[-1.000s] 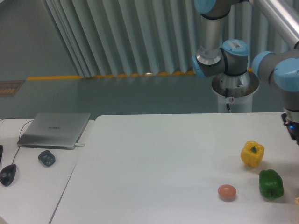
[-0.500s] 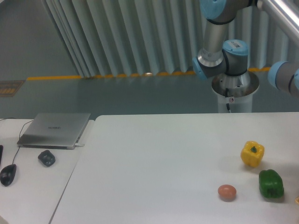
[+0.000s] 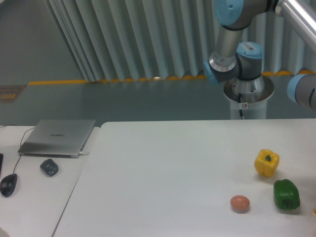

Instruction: Place the red peppers in a basket

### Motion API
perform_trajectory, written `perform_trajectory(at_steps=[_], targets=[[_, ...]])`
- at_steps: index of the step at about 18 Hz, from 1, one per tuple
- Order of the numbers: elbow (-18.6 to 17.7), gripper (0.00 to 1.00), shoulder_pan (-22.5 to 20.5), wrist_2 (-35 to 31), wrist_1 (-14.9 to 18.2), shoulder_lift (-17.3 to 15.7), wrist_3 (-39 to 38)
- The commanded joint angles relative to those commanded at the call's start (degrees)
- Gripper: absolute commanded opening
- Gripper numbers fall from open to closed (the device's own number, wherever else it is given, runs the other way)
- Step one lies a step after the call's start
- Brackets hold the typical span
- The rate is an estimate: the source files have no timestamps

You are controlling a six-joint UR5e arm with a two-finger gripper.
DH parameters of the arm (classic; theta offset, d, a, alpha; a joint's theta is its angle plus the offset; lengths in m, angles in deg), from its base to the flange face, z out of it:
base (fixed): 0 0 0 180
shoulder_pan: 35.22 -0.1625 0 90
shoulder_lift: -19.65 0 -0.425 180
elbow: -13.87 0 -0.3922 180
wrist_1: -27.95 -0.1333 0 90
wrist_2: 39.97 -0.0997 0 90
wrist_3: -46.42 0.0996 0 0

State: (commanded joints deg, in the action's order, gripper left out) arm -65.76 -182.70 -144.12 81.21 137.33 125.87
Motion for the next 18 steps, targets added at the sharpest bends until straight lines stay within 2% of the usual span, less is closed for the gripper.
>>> perform_trajectory(at_steps=[4, 7, 10, 13, 15, 17, 18], targets=[[-2.29, 0.31, -2.37, -0.09, 0.00, -0.27, 0.00], [-2.47, 0.31, -4.22, -0.70, -0.09, -0.62, 4.74], [-2.47, 0.31, -5.54, -4.13, -0.27, -0.53, 10.45], [-2.64, 0.35, -6.33, -4.13, -0.44, -0.53, 10.81], [-2.99, 0.52, -7.03, -4.04, -0.53, -0.62, 11.08], [-2.99, 0.87, -7.03, -4.04, -0.53, -0.53, 11.16], [-2.99, 0.96, -7.03, -4.04, -0.53, -0.53, 10.90]])
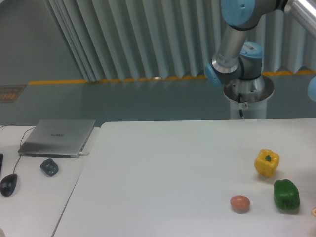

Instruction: Place the red peppers in a basket

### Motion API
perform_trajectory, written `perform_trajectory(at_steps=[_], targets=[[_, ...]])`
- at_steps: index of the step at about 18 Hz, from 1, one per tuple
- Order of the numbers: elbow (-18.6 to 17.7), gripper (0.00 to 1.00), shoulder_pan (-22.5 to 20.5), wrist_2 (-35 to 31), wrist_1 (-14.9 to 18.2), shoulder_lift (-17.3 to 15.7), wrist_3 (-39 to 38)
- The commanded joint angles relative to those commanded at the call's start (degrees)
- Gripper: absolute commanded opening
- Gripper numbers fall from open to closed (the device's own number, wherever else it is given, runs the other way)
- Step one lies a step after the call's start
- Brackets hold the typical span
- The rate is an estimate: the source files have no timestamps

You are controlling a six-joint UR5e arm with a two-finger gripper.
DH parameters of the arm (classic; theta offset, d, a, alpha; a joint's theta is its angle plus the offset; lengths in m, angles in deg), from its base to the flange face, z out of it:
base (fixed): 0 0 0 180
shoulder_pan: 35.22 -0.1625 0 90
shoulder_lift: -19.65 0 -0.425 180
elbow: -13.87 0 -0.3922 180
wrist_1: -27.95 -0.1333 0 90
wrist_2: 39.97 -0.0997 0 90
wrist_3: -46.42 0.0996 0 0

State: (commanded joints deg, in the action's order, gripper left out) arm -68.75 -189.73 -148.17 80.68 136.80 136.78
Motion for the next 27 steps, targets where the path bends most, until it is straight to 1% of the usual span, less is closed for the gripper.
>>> perform_trajectory(at_steps=[8, 12, 16, 19, 21, 24, 27], targets=[[-0.53, 1.00, 0.17, -0.09, 0.00, -0.18, -0.44], [-0.88, 1.00, 0.53, 0.09, 0.09, -0.18, -0.53], [-1.14, 1.00, 1.84, 0.35, 0.00, -0.18, -2.72], [-1.14, 1.00, 3.86, 0.35, -0.09, 0.09, -7.11], [-1.14, 1.00, 4.57, 0.44, 0.00, -0.17, -7.47], [-1.14, 1.00, 5.62, 2.80, 0.17, -0.53, -10.19], [-1.23, 1.00, 6.67, 7.81, 0.96, -2.19, -13.00]])
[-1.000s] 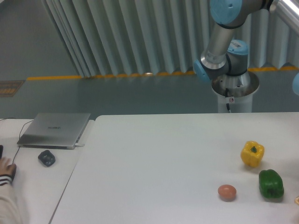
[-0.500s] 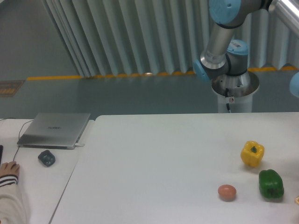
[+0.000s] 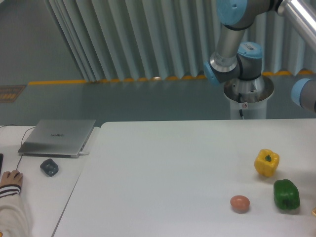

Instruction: Place the red peppers in a basket

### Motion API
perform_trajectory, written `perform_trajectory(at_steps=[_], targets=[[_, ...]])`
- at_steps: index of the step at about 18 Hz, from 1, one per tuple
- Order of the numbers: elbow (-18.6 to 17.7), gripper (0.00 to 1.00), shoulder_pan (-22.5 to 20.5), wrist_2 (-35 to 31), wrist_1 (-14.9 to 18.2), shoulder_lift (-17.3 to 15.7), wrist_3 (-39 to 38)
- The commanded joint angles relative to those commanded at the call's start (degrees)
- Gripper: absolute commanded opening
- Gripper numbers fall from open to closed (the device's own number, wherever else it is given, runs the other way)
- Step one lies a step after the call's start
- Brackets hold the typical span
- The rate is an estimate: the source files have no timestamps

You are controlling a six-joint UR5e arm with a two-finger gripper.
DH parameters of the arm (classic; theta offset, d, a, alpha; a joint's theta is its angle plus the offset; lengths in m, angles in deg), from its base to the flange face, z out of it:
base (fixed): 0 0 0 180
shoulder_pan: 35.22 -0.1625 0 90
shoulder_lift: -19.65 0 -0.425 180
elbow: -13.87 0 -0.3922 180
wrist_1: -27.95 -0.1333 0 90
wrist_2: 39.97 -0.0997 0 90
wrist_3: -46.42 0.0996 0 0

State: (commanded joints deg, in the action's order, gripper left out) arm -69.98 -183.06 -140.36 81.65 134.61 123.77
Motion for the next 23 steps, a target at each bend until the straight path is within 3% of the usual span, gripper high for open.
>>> perform_trajectory(at_steps=[4, 6, 9, 13, 20, 23], targets=[[0.35, 1.00, 3.34, 2.74, 8.51, -1.59, -7.47], [0.35, 1.00, 4.22, 6.49, 14.56, -3.07, -8.00], [0.09, 1.00, 4.22, 13.27, 18.10, -5.10, -10.11], [0.09, 1.00, 6.59, 13.99, 25.30, -6.77, -10.03], [-0.09, 1.00, 9.68, 13.64, 29.44, -7.92, -6.35], [-3.15, 1.00, 9.06, 12.85, 29.45, -9.49, 0.85]])
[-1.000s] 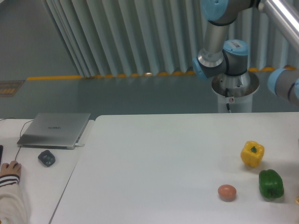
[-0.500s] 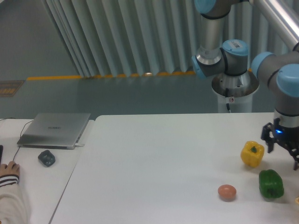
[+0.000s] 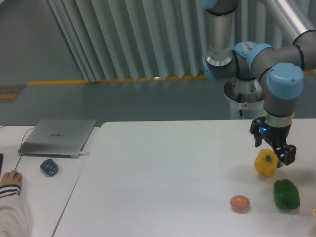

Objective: Place the red peppers in a basket
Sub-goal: 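Bring the empty gripper back down over the yellow pepper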

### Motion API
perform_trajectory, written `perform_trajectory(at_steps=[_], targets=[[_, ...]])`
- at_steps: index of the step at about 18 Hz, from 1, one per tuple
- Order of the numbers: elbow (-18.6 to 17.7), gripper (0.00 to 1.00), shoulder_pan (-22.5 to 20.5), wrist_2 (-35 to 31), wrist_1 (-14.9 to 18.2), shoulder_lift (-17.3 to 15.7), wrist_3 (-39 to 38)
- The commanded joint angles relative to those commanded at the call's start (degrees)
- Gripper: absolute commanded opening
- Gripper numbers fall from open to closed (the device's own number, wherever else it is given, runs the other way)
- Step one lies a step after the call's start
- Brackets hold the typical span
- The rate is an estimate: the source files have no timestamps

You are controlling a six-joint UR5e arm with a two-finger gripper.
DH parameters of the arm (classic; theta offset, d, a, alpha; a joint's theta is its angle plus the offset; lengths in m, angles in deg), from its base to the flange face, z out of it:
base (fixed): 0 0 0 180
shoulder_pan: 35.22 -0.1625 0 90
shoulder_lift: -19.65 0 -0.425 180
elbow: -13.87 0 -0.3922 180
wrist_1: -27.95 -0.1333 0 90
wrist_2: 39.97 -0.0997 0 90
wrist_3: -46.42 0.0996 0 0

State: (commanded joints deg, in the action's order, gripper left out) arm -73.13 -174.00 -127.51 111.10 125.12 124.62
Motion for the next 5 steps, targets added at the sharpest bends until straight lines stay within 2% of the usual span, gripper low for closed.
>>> perform_trajectory(at_steps=[5], targets=[[-0.27, 1.00, -0.44, -0.36, -0.88, -0.36, 1.61]])
